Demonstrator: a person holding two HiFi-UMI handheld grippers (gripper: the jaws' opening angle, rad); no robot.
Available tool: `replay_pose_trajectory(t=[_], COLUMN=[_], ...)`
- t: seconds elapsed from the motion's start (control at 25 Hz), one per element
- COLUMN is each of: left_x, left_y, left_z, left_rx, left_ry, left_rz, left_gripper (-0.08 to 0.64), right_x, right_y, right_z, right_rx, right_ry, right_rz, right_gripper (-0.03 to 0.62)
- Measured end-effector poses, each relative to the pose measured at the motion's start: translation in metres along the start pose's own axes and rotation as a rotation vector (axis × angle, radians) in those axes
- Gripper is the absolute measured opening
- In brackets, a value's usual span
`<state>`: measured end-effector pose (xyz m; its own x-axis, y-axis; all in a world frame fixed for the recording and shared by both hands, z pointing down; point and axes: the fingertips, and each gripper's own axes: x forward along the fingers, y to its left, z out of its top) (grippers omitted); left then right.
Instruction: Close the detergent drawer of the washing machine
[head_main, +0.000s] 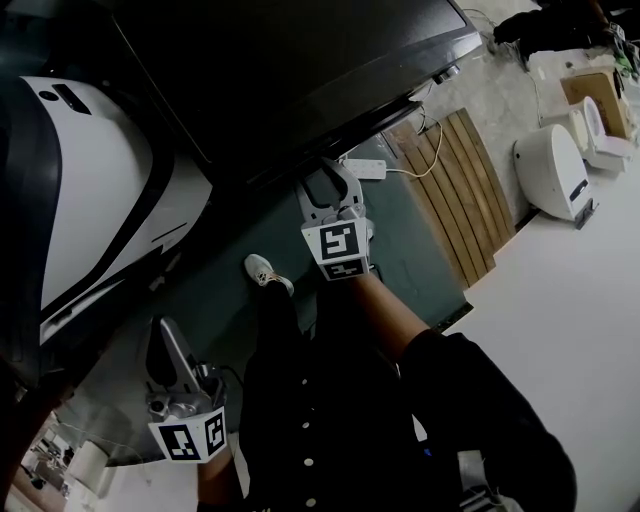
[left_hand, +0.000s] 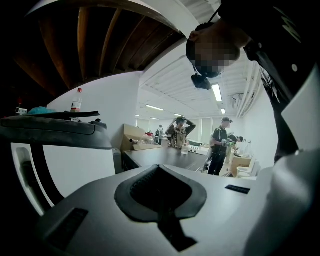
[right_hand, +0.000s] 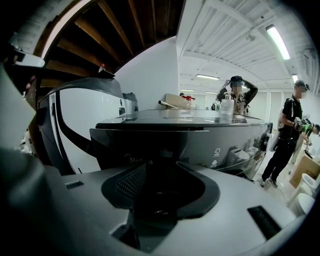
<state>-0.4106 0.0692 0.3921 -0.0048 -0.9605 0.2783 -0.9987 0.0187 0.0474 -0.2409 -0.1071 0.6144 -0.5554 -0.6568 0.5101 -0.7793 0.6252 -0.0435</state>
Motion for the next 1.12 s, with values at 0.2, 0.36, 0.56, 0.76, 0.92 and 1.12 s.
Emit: replay_pose_trajectory(t=[0.2,0.36,0.56,0.76,0.92,1.12], left_x=[0.001,0.002,0.003,0.005,0.005,0.004], left_y=[0.005,0.008,0.009,0.009,0.008,0.006], left_z=[-0.001,-0.003,-0.005,-0.004,-0.001,0.006], left_rx=[-0.004,-0.011,-0.014,-0.015,-0.011,0.004], left_ry=[0.005,0.009,0.013,0.014,0.007,-0.009], left_rz=[0.008,0.012,0.015,0.017,0.020,0.014], left_gripper=[0.005,0.005,0.005,0.005,0.005,0.005], right_x=[0.010,0.011,0.013,0.018,0.016,0.016], right_y=[-0.001,0.002,-0.002,0.001,-0.001,-0.001], right_z=[0.007,0.008,0.010,0.010,0.014,0.011], right_rx=[-0.009,0.025,-0.012,0.000,-0.018,-0.023], right_ry=[0.002,-0.014,-0.002,-0.007,-0.013,0.004], right_rz=[-0.017,-0.016,-0.030,-0.018,-0.036,-0.033], right_gripper=[0.192,0.190,0.196,0.192,0.190,0.186])
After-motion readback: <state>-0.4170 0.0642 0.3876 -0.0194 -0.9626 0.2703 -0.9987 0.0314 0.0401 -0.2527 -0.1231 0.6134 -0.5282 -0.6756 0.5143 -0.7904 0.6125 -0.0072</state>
